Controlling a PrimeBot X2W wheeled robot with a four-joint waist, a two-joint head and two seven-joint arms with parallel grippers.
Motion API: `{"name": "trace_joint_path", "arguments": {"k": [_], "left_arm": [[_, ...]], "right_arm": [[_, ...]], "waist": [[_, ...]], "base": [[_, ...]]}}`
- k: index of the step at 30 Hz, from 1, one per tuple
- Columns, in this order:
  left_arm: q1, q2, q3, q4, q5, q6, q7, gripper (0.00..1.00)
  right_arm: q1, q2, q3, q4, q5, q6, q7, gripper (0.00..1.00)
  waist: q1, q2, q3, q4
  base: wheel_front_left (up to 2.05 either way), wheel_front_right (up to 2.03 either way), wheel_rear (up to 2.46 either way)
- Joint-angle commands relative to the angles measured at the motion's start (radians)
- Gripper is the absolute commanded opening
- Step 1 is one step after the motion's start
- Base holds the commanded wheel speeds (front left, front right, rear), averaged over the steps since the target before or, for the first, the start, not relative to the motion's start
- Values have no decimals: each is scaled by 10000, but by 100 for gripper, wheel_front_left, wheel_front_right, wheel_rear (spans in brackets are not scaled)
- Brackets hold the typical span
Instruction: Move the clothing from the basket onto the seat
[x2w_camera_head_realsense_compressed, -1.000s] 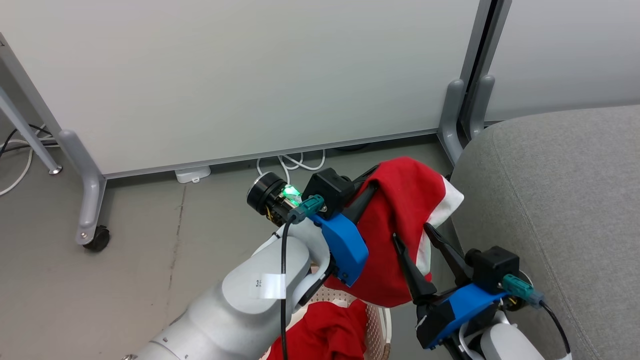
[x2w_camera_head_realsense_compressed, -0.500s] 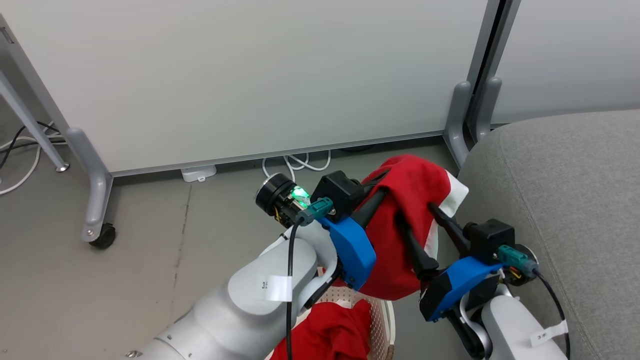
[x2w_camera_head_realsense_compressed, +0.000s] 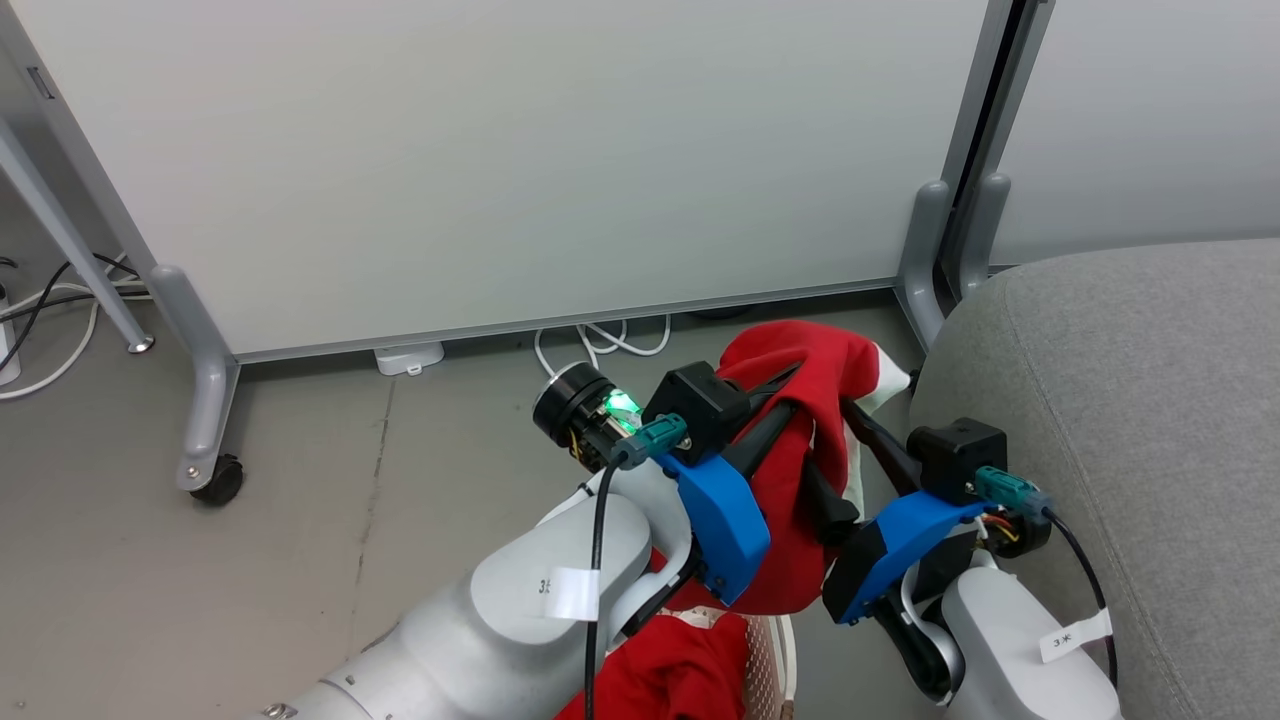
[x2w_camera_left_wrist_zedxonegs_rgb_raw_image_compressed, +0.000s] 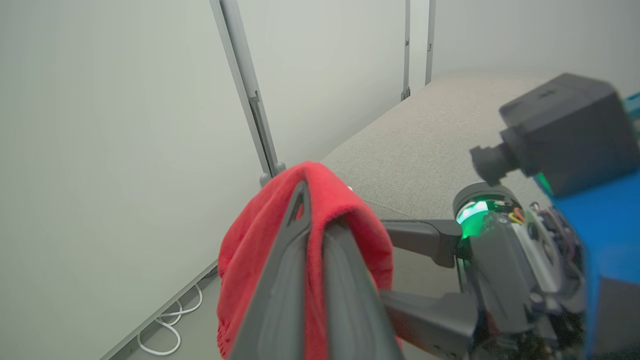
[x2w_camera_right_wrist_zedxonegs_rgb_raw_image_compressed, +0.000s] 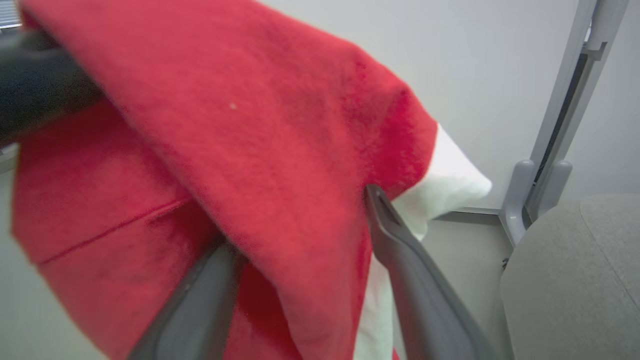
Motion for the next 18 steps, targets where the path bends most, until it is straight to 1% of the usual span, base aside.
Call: {"name": "trace_joint_path", "arguments": {"k": [1, 2, 3, 6, 18], "left_arm": [[-110, 2, -43, -25, -70, 19, -78, 0], [-111, 2, -74, -26, -104, 19, -65, 0], [-112, 0, -101, -26, -130, 30, -73, 0], [-147, 5, -131, 79, -168, 121, -108, 0], [-208, 3, -208, 398, -325, 148, -212, 0]], "right_arm": [[-180, -25, 167, 124, 235, 5, -98, 75], [-201, -26, 245, 186, 344, 5, -133, 40], [-238, -26, 352, 248, 472, 5, -164, 0], [-265, -26, 612, 372, 733, 3, -265, 0], [-409, -27, 1149, 762, 1310, 5, -527, 0]], "waist": [[0, -1, -16, 15], [0, -1, -27, 19], [0, -1, -34, 24], [0, -1, -46, 23], [0, -1, -35, -91]], "base": [[0, 0, 0], [0, 0, 0], [0, 0, 0], [0, 0, 0], [0, 0, 0]]}}
